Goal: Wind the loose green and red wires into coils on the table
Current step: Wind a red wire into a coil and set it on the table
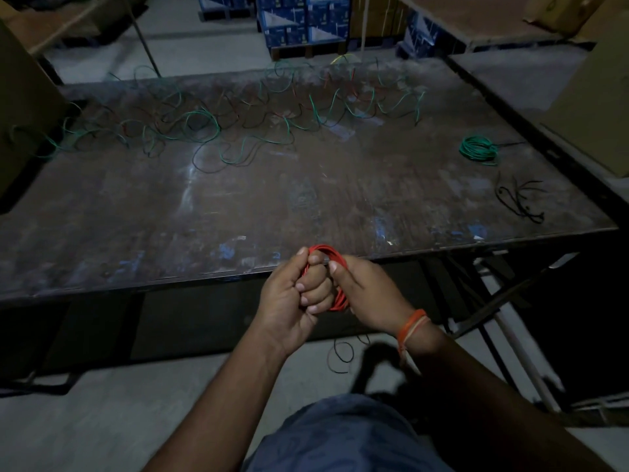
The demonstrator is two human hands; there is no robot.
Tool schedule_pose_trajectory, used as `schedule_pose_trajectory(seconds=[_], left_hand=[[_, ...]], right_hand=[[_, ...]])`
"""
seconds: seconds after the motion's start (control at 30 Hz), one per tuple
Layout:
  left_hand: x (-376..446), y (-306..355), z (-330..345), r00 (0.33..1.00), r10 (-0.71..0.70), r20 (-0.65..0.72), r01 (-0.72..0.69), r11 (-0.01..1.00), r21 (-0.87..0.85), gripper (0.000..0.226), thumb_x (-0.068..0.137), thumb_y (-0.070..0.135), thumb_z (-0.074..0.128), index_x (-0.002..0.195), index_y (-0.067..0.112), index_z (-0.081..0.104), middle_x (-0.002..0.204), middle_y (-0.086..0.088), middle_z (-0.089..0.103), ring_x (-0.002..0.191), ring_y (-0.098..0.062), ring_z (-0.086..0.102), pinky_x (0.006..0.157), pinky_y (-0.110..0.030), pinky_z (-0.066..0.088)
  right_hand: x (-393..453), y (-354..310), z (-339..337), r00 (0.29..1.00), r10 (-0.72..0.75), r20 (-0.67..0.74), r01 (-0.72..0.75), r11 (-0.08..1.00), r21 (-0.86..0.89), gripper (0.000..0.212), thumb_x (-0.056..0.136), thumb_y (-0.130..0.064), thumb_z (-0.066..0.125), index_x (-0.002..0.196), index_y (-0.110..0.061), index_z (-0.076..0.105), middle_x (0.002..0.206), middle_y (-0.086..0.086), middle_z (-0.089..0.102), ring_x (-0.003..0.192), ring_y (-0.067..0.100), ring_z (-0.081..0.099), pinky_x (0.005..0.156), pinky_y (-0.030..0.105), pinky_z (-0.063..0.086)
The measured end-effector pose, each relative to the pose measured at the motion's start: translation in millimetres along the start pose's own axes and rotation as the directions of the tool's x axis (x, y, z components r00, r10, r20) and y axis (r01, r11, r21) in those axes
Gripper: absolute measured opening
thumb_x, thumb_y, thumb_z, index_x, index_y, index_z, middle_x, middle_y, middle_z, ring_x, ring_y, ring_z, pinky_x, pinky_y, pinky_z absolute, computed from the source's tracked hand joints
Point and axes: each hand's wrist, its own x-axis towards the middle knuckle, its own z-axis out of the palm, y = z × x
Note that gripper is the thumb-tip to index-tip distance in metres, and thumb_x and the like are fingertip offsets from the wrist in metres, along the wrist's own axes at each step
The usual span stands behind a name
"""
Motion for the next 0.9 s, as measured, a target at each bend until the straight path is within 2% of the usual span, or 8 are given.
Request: schedule_pose_trajectory(seconds=[0.07, 0.23, 0.4, 0.5, 0.57, 0.67, 0.8, 0.9], left_hand=[[2, 0, 0, 1.000, 0.001, -0.004, -0.001, 1.000, 0.006, 0.027, 0.099, 0.028, 0.038, 0.080, 0.013, 0.050, 0.045, 0.009, 0.028, 0.033, -0.002, 0.024, 0.037, -0.019, 0.013], [2, -2, -1, 1.000, -0.012, -0.007, 0.012, 1.000, 0.005, 0.027, 0.100, 0.028, 0.038, 0.080, 0.013, 0.049, 0.045, 0.009, 0.029, 0.033, -0.002, 0.025, 0.036, -0.018, 0.014], [2, 2, 2, 0.998, -0.034, -0.049, 0.031, 0.998, -0.050, 0.033, 0.104, 0.028, 0.033, 0.078, 0.013, 0.049, 0.044, 0.010, 0.029, 0.032, -0.002, 0.025, 0.037, -0.017, 0.015], [3, 13, -5, 0.995, 0.009, -0.102, -0.023, 0.990, -0.141, 0.038, 0.106, 0.026, 0.032, 0.076, 0.014, 0.051, 0.044, 0.009, 0.028, 0.032, -0.004, 0.026, 0.037, -0.017, 0.015], [3, 27, -13, 0.990, 0.066, -0.124, -0.091, 0.975, -0.202, 0.036, 0.104, 0.023, 0.033, 0.074, 0.015, 0.052, 0.045, 0.008, 0.028, 0.033, -0.005, 0.026, 0.037, -0.017, 0.017], [-1, 49, -24, 0.971, 0.178, -0.160, -0.212, 0.949, -0.232, 0.022, 0.091, 0.017, 0.043, 0.071, 0.015, 0.052, 0.045, 0.008, 0.029, 0.034, -0.006, 0.027, 0.036, -0.017, 0.019], [-3, 64, -37, 0.923, 0.298, -0.245, -0.350, 0.913, -0.208, 0.020, 0.090, 0.016, 0.043, 0.072, 0.016, 0.050, 0.045, 0.009, 0.030, 0.036, -0.005, 0.028, 0.038, -0.017, 0.021], [1, 59, -38, 0.871, 0.355, -0.339, -0.394, 0.918, -0.050, 0.029, 0.104, 0.022, 0.034, 0.078, 0.019, 0.045, 0.047, 0.012, 0.033, 0.038, -0.003, 0.029, 0.039, -0.016, 0.025]], right_hand=[[0, 1, 0, 1.000, -0.006, 0.003, 0.006, 1.000, -0.014, 0.042, 0.102, -0.047, 0.035, 0.097, -0.018, 0.065, 0.080, 0.003, 0.069, 0.072, 0.017, 0.066, 0.068, 0.037, 0.053], [-3, -1, -2, 0.999, 0.021, 0.031, -0.022, 1.000, 0.021, 0.034, 0.108, -0.038, 0.038, 0.099, -0.018, 0.064, 0.071, 0.001, 0.067, 0.052, 0.012, 0.066, 0.053, 0.031, 0.054], [-5, -4, -6, 0.998, 0.045, 0.043, -0.049, 0.996, 0.080, 0.038, 0.107, -0.043, 0.039, 0.087, -0.019, 0.062, 0.067, 0.002, 0.066, 0.051, 0.014, 0.066, 0.056, 0.037, 0.055], [-10, -6, -14, 0.991, 0.066, 0.116, -0.081, 0.989, 0.128, 0.047, 0.106, -0.051, 0.036, 0.083, -0.018, 0.061, 0.060, 0.005, 0.065, 0.050, 0.008, 0.059, 0.058, 0.029, 0.047], [-14, 1, -20, 0.992, 0.038, 0.122, -0.051, 0.993, 0.107, 0.038, 0.104, -0.047, 0.045, 0.085, -0.019, 0.062, 0.061, 0.003, 0.066, 0.054, 0.009, 0.059, 0.060, 0.028, 0.048], [-18, 21, -29, 0.996, -0.001, 0.095, 0.001, 1.000, 0.005, 0.012, 0.096, -0.027, 0.065, 0.085, -0.023, 0.064, 0.067, -0.006, 0.068, 0.064, 0.004, 0.063, 0.067, 0.029, 0.051], [-22, 32, -44, 0.993, -0.032, 0.112, 0.039, 0.997, -0.063, 0.013, 0.090, -0.017, 0.069, 0.089, -0.030, 0.067, 0.076, -0.012, 0.067, 0.072, 0.001, 0.061, 0.071, 0.031, 0.051], [-26, 18, -45, 0.953, -0.201, 0.227, 0.230, 0.967, -0.110, 0.015, 0.094, -0.016, 0.064, 0.103, -0.026, 0.071, 0.088, -0.012, 0.069, 0.084, 0.005, 0.064, 0.078, 0.031, 0.052]])
